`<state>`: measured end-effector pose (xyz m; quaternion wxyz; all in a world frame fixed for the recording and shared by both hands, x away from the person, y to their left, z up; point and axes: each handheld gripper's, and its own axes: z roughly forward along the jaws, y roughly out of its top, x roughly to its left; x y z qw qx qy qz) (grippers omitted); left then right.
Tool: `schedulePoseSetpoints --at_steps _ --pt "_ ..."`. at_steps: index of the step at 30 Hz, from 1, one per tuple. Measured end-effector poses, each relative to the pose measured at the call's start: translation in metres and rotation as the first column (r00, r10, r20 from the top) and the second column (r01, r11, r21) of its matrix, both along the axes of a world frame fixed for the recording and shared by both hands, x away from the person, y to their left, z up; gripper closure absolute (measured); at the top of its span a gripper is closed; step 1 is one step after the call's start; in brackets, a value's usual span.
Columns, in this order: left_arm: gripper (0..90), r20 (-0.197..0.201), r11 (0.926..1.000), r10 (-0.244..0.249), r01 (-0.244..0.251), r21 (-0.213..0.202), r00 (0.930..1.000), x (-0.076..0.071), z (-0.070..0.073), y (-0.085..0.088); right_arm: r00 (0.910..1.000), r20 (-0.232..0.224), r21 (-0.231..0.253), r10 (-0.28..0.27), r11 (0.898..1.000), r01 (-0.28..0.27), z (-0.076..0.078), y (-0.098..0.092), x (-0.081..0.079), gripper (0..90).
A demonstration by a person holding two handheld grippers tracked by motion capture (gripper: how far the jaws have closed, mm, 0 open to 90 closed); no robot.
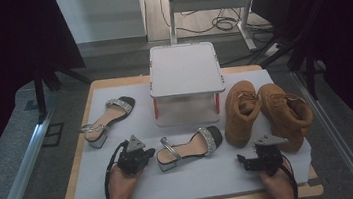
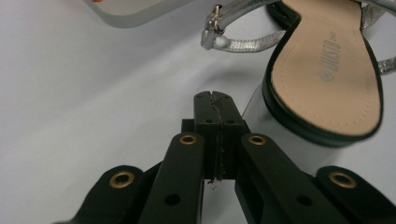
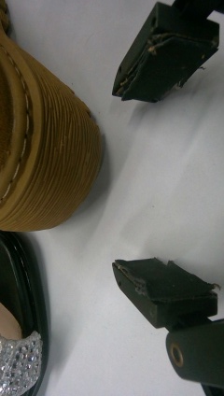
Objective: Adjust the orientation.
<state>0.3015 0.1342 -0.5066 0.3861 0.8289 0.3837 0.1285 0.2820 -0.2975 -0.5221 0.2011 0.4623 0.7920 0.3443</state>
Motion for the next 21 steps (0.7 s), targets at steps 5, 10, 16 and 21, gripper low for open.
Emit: schedulePoseSetpoints --at_steps 5,10,16,21 --pt "89.6 -0.019 0.9991 -0.034 0.034 -0.025 0.9992 0.005 -0.005 -0.004 1.0000 0.000 0.000 0.000 1.000 0.000 0.000 0.000 0.000 13.8" --pt "89.7 -0.031 0.9979 -0.052 0.050 -0.042 0.9982 0.003 -0.007 -0.007 1.0000 0.000 0.000 0.000 1.000 0.000 0.000 0.000 0.000 13.7" --pt "89.8 -0.039 0.9956 -0.074 0.071 -0.060 0.9965 -0.005 -0.004 -0.010 1.0000 0.000 0.000 0.000 1.000 0.000 0.000 0.000 0.000 13.7" --pt "89.7 -0.042 0.9946 -0.083 0.080 -0.066 0.9957 -0.015 -0.003 -0.015 1.0000 0.001 -0.001 0.000 1.000 0.000 0.000 0.000 0.000 13.7"
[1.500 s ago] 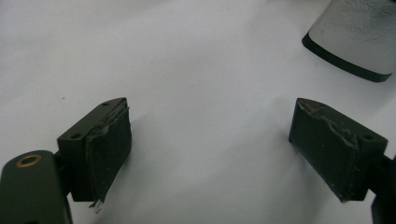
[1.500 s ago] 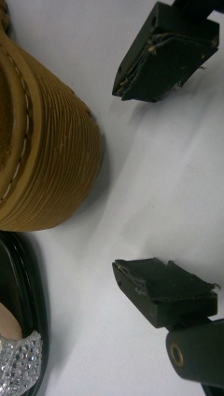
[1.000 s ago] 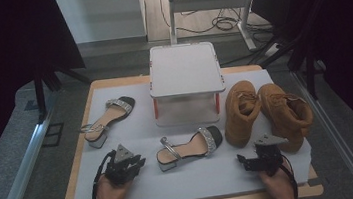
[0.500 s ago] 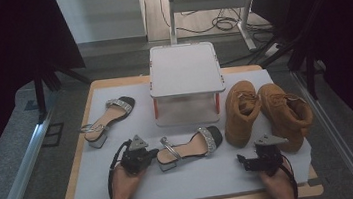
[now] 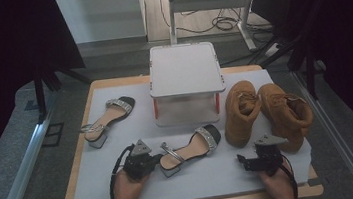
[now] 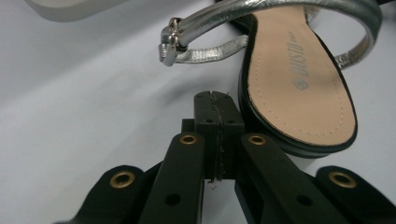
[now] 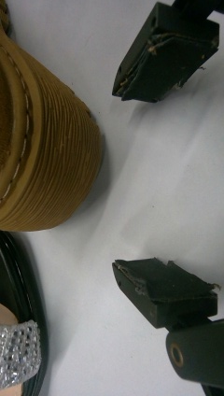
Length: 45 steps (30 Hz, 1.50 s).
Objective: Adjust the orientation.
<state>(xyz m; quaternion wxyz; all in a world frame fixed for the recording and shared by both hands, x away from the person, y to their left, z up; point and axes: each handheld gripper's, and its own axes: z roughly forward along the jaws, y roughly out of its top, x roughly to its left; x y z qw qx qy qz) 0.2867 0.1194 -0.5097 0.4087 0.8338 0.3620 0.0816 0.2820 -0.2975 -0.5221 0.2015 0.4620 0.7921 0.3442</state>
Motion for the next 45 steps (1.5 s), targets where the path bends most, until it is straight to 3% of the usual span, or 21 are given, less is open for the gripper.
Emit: schedulePoseSetpoints --at_steps 14,29,36,45 --pt "89.7 -0.007 0.9990 -0.041 0.041 -0.020 0.9991 -0.030 -0.001 -0.018 1.0000 0.000 -0.001 -0.001 1.000 0.001 0.000 0.000 0.000 13.7" --pt "89.6 0.005 0.9997 -0.025 0.025 -0.003 0.9997 -0.031 -0.002 -0.019 1.0000 0.000 0.000 -0.001 1.000 0.001 0.000 0.000 0.000 13.7" --pt "87.3 0.034 0.9986 0.045 -0.046 0.024 0.9984 -0.036 0.000 0.007 1.0000 0.000 0.000 -0.001 1.000 0.001 0.000 0.000 0.000 13.7" --pt "77.0 0.050 0.9863 0.156 -0.158 0.046 0.9865 -0.036 0.001 0.046 1.0000 0.001 -0.002 -0.002 1.000 0.002 0.000 0.000 0.000 13.7"
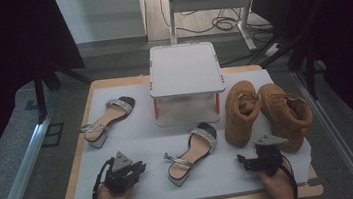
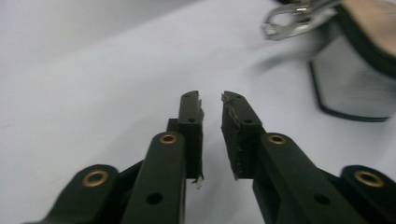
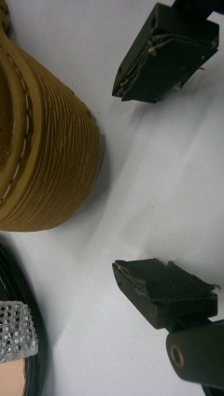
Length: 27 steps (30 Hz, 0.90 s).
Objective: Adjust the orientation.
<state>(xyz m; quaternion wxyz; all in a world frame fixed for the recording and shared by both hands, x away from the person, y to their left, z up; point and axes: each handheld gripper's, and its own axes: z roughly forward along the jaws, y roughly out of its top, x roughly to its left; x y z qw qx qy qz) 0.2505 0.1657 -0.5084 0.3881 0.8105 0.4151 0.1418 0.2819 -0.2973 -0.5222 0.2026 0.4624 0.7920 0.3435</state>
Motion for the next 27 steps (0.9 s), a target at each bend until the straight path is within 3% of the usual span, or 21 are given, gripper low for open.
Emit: schedulePoseSetpoints --at_steps 8,14,20,27 --pt "72.2 0.012 0.9946 0.102 -0.102 0.021 0.9948 0.005 0.002 0.030 1.0000 0.000 0.001 0.000 1.000 0.000 0.000 0.000 0.000 13.7" --pt "81.0 0.019 0.9852 0.170 -0.170 0.021 0.9853 0.010 0.003 0.053 1.0000 0.000 0.000 0.000 1.000 0.000 0.000 0.000 0.000 13.7" --pt "89.2 0.025 0.9646 0.262 -0.263 0.020 0.9646 0.023 0.003 0.081 1.0000 0.000 0.000 0.000 1.000 0.000 0.000 0.000 0.000 13.7" --pt "89.7 0.033 0.9386 0.340 -0.341 0.053 0.9400 0.036 0.004 0.103 1.0000 0.000 0.000 0.000 1.000 0.000 0.000 0.000 0.000 13.7"
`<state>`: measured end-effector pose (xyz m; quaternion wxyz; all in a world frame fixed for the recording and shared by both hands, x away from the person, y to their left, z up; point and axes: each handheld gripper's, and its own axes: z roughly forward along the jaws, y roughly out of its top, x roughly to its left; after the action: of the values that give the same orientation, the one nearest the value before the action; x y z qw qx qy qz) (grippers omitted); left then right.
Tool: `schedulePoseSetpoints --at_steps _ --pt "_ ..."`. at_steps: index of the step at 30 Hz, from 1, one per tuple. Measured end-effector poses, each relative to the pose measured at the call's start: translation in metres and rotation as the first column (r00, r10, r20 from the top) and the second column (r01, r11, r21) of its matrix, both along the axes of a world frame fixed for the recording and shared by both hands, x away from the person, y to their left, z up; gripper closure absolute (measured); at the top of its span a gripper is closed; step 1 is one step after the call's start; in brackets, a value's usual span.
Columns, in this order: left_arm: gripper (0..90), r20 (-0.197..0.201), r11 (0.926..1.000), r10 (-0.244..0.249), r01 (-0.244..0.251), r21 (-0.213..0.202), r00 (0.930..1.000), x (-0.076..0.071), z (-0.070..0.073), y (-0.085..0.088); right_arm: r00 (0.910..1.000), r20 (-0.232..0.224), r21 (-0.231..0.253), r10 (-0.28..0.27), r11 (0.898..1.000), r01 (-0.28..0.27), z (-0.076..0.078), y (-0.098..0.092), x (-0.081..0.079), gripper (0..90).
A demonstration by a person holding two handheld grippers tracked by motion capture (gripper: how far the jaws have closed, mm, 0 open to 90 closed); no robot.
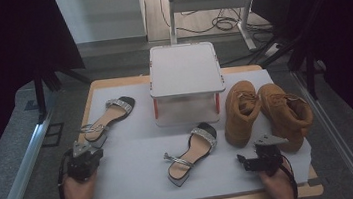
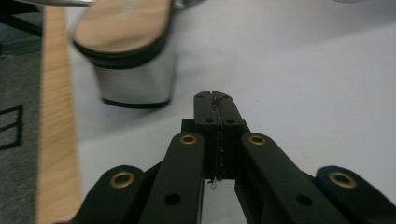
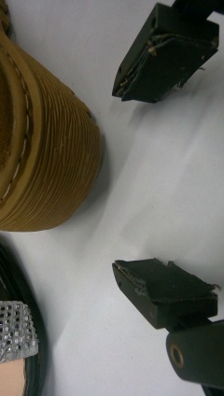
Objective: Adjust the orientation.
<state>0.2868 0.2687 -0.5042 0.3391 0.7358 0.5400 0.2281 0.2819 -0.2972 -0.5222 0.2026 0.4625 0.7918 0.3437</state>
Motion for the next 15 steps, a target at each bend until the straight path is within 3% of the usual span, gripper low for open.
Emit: schedulePoseSetpoints --at_steps 4,8,15 --pt "89.7 -0.004 0.9988 0.042 -0.042 0.027 0.9991 0.007 -0.002 0.012 1.0000 0.000 0.000 0.000 1.000 0.000 0.000 0.000 0.000 13.7" --pt "89.7 -0.019 0.9965 0.082 -0.082 0.016 0.9965 0.014 -0.007 0.025 1.0000 0.000 0.001 0.000 1.000 0.000 0.000 0.000 0.000 13.7" --pt "89.6 -0.005 0.9919 0.127 -0.127 0.000 0.9919 0.026 -0.008 0.037 1.0000 0.000 0.000 0.000 1.000 0.000 0.000 0.000 0.000 13.7"
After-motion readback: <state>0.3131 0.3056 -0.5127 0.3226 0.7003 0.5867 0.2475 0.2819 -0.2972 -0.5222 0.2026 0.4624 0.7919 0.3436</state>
